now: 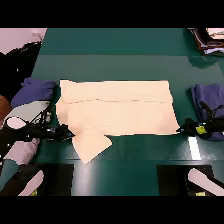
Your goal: Fold the shirts.
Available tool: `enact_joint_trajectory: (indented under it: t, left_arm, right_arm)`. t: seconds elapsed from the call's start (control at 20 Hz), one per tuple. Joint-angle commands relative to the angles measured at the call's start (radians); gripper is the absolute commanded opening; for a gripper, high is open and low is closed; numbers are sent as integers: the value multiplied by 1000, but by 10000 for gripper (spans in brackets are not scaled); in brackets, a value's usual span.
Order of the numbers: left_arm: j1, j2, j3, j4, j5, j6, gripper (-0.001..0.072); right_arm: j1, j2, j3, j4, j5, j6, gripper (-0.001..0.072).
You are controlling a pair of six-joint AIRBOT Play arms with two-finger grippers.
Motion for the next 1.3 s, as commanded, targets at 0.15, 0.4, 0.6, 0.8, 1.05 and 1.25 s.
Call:
enact_joint_trajectory:
  t: [0.15,0.4,0.6,0.8,1.05,1.25]
  left_arm:
    - [1,2,42,27,-189,-5,19]
    - [1,2,218,-4,-154,-34,19]
    - [1,-32,415,55,-9,-35,18]
    - [-53,-213,547,94,87,-26,19]
    - [-172,-520,708,98,274,0,20]
    - [-158,-647,794,106,292,-29,20]
  right_arm:
    - [20,280,31,-328,170,33,14]
    - [23,396,33,-292,192,77,13]
    - [23,267,140,-181,154,82,13]
    - [51,74,321,-113,84,82,13]
    - [167,-180,526,-114,21,126,13]
    - [214,-343,689,-114,14,137,14]
